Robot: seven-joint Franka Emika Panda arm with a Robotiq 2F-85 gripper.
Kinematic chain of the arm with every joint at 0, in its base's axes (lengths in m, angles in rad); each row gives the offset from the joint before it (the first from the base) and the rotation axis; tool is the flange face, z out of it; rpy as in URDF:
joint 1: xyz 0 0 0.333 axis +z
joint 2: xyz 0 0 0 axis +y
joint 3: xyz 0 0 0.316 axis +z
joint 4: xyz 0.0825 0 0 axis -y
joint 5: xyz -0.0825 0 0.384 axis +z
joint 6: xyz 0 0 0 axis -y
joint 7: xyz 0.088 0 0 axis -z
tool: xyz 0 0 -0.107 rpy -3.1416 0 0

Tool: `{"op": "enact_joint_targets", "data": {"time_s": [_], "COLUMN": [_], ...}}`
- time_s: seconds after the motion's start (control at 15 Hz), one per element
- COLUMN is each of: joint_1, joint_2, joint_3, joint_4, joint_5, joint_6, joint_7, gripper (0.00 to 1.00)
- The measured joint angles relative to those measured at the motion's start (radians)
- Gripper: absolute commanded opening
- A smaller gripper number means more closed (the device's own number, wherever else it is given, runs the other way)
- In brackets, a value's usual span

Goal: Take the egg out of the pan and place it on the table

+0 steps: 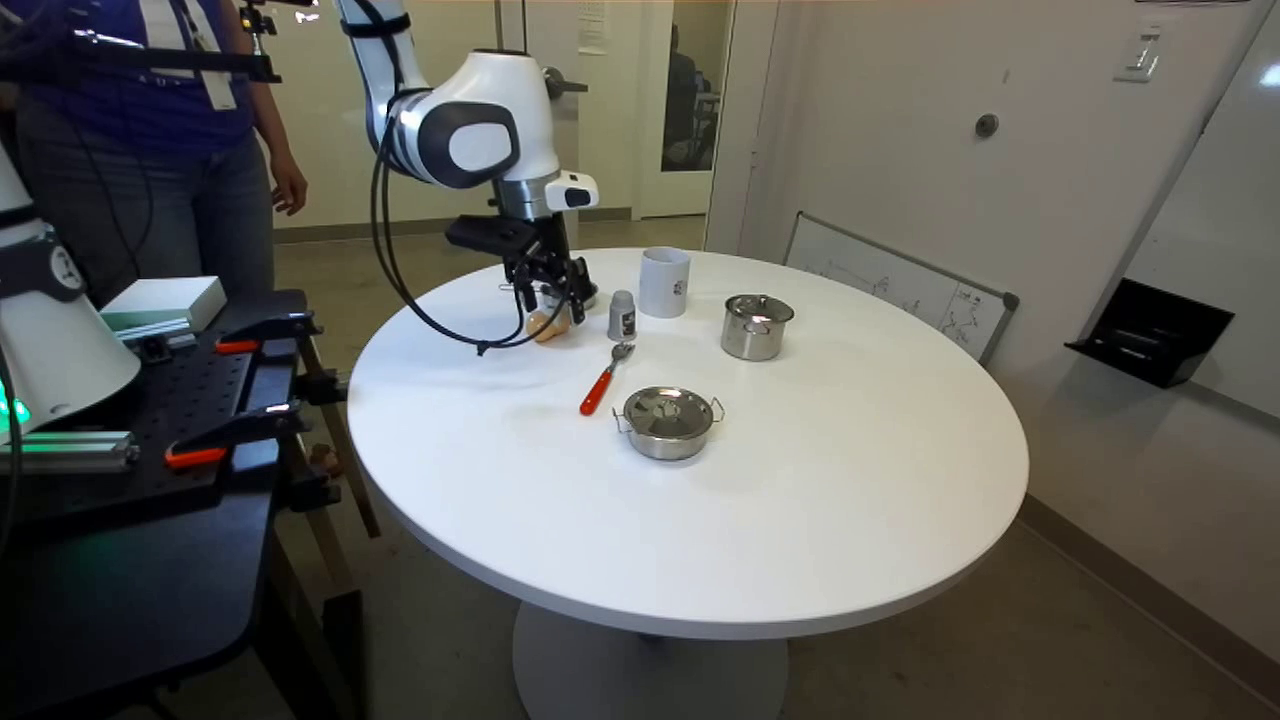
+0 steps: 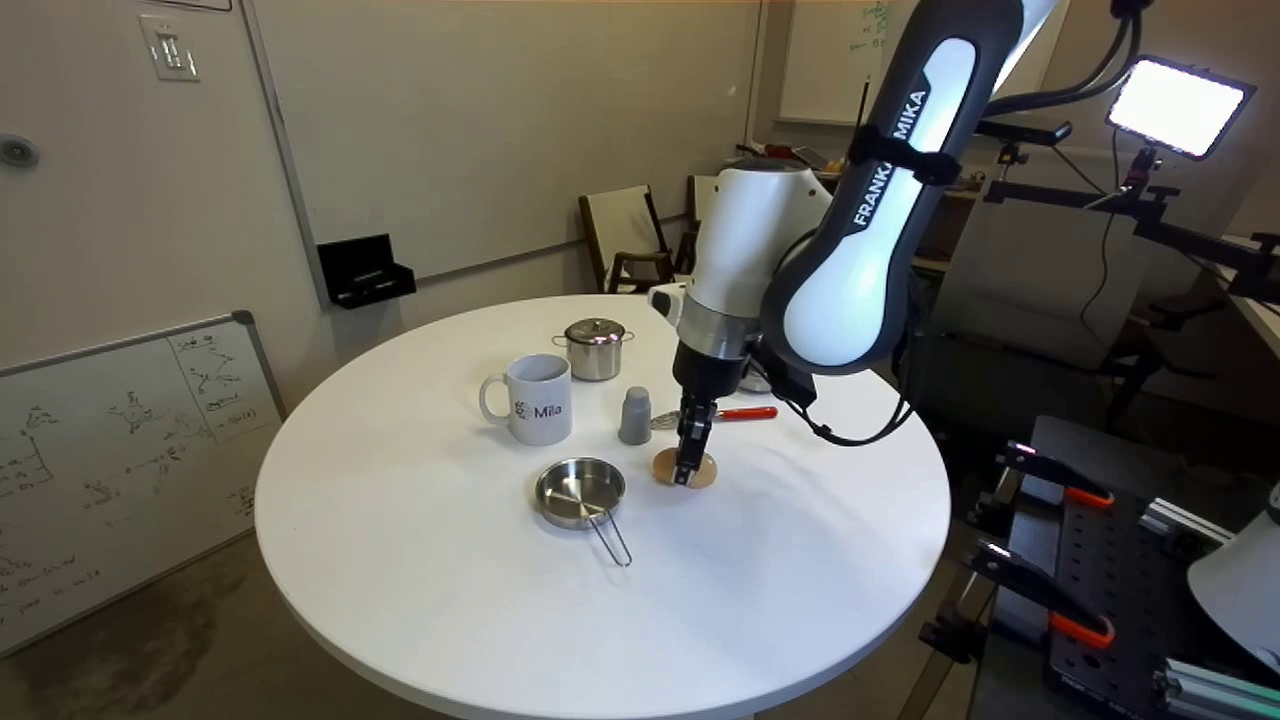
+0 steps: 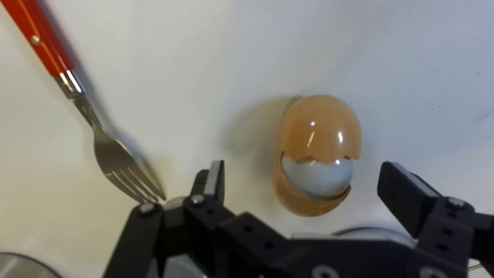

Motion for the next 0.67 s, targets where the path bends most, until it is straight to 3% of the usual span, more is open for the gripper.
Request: {"op": "enact_joint_targets", "data": {"time_s": [0.67], "joint_1": [0.028], "joint_2": [-0.089], "joint_3": [-0.005], "joint_4": [0.017], "joint_5": [-0.008], "joint_6": [-0.001], "joint_7": [0.033], "gripper": [1.00]}}
